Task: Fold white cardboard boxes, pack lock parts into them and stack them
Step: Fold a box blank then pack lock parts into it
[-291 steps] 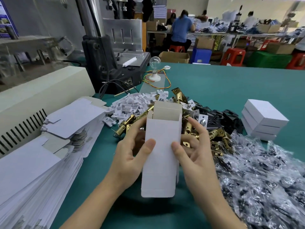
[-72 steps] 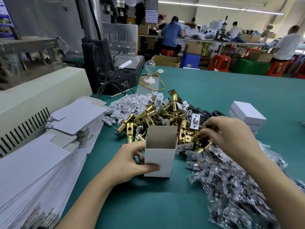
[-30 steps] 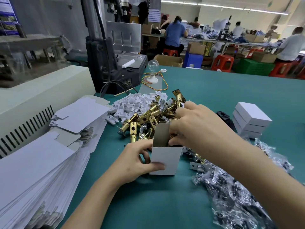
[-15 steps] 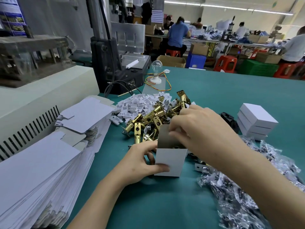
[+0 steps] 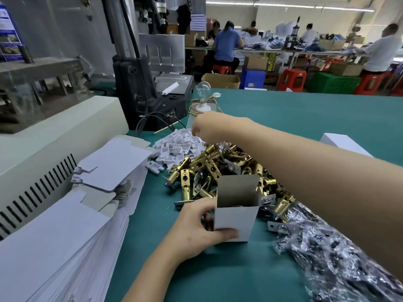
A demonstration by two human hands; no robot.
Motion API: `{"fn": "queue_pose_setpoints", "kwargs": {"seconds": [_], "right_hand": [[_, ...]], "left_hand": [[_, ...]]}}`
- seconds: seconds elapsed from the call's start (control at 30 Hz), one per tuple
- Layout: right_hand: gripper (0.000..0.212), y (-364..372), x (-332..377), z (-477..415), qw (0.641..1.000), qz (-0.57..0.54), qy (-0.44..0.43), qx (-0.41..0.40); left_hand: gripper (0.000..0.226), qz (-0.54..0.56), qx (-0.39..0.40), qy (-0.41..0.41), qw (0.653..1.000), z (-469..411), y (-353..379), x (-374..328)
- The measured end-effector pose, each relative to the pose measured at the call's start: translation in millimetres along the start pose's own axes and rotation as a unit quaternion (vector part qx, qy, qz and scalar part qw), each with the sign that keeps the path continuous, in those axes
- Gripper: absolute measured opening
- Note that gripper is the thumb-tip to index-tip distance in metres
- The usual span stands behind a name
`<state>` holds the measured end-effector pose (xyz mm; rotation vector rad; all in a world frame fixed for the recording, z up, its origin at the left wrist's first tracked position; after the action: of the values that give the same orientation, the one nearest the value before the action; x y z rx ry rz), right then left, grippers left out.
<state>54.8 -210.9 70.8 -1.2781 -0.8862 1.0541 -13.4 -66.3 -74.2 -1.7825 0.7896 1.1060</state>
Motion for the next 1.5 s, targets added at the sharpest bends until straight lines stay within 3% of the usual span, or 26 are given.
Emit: {"fn": "queue_pose_setpoints", "kwargs": {"seconds": [0.1,0.2,0.33,0.47,0.67,0.83,0.97,1.07,1.2,1.4,1.5], "right_hand": [[0.041,13,-8,-28,0.999,0.02,0.017,0.031],[0.02,30,-17,-50,0.998,0.032,0.045,0.031],[0.014,41,-18,-62,0.998,0.041,0.054,0.009],[0.028,47,-17,-65,0.998,0.049,0.038,0.023],[0.02,40,-11,-59,0.996,0.084,0.008,-0.031],[0.013,47,-13,-54,0.996,0.092,0.013,0.003],[0.015,51,-18,-52,0.994,0.097,0.032,-0.03],[0.01,59,-12,-54,0.997,0.073,0.035,0.004],[0.034,47,-2,-54,0.996,0.084,0.005,-0.04],[0.035,32,-3,-40,0.993,0.058,-0.056,-0.085],[0.031,28,-12,-33,0.993,-0.011,-0.054,-0.1]], "left_hand": [[0.037,-0.003,-0.003,0.007,1.0,-1,0,2],[0.035,0.007,-0.004,0.0,1.0,-3,1,6],[0.036,0.024,-0.003,-0.001,1.0,-4,1,8],[0.038,0.029,0.001,-0.001,1.0,-3,2,7],[0.038,0.01,-0.004,-0.006,1.0,-4,1,6],[0.035,-0.001,-0.006,-0.013,1.0,-4,1,6],[0.035,0.014,-0.008,-0.027,1.0,-3,2,8],[0.036,0.013,-0.005,-0.023,1.0,-4,1,8],[0.037,0.009,-0.006,-0.024,1.0,-4,0,9],[0.037,0.004,-0.001,-0.023,1.0,-4,1,9],[0.039,-0.001,0.003,-0.02,1.0,-4,2,9]]}}
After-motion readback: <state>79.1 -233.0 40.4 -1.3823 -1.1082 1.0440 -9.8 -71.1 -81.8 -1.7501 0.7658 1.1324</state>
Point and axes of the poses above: each hand's wrist, its own z-axis away from the middle knuckle, its own y-axis out of the palm, x = y × z, the point moved 6 cm from there along -z, towards the middle knuckle, and after that the axes turned 1 degree about -z, right-handed, at the moved point
